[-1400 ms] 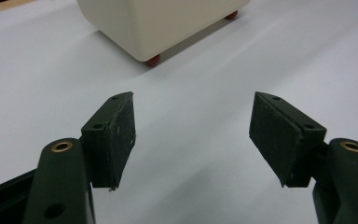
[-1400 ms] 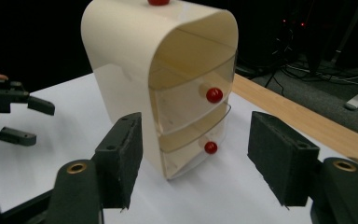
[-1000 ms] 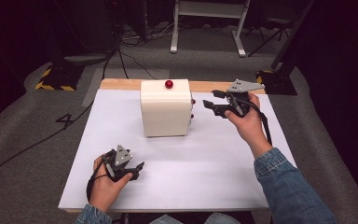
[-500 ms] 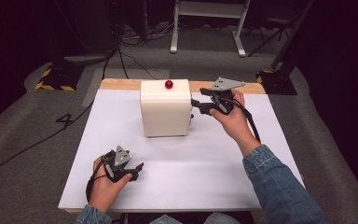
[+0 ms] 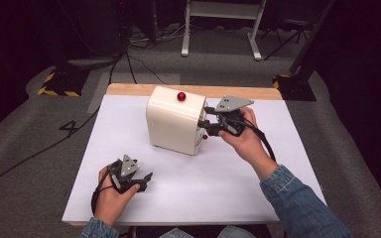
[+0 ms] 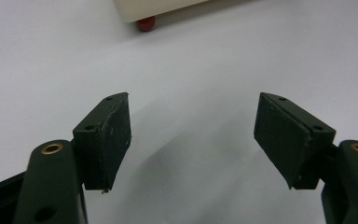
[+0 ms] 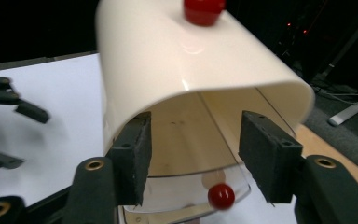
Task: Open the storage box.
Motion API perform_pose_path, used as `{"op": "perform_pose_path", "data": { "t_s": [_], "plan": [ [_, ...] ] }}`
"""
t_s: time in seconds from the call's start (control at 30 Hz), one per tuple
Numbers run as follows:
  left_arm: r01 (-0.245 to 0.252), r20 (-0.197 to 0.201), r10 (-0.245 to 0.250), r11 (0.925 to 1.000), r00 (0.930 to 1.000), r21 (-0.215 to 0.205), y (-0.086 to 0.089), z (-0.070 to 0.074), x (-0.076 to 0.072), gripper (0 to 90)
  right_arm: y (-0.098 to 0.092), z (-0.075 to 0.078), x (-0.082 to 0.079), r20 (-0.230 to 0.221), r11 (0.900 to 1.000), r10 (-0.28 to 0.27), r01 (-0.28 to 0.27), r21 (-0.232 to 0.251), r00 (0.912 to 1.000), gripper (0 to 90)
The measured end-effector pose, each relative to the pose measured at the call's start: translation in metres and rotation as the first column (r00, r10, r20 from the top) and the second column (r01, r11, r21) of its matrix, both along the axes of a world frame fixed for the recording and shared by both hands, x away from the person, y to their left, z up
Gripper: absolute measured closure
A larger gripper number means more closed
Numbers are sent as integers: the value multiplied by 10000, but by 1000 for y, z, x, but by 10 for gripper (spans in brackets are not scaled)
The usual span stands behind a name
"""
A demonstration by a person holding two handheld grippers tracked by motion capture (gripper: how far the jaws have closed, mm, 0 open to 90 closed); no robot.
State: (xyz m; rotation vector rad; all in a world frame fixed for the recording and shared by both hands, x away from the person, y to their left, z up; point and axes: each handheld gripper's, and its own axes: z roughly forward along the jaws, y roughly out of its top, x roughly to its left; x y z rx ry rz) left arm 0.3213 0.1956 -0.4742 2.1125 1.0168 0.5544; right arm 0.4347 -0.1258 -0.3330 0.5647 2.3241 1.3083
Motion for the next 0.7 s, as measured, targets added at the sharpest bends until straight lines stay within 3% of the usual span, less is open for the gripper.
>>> {"op": "perform_pose_path", "data": {
  "t_s": [0.17, 0.2, 0.4, 0.53, 0.63, 0.7],
  "plan": [
    [3, -35, -3, 10000, 10000, 2, -2, -1, 0, 278, 6, 0, -31, 124, 10000, 27, -28, 93, 9999, 423],
    [4, -34, -4, 10000, 10000, 3, -2, -1, 0, 278, 8, 0, -38, -66, 9995, 127, -125, 285, 9999, 404],
    [32, -47, -32, 10000, 10000, -46, -2, -1, 2, 277, 3, 1, -43, -117, 9988, -236, 241, 415, 9997, 354],
    [83, -119, -83, 10000, 9999, -8, -1, -3, 4, 275, -15, 0, -48, -207, 9965, -489, 502, 665, 9986, 353],
    [121, -258, -121, 9999, 9996, -1, 1, -4, 4, 273, -32, -8, -52, -437, 9960, -650, 675, 588, 9969, 360],
    [57, -317, -64, 9998, 9995, -212, 3, -5, 3, 272, -40, -16, -53, -625, 9956, -752, 784, 503, 9952, 344]
  ]
}}
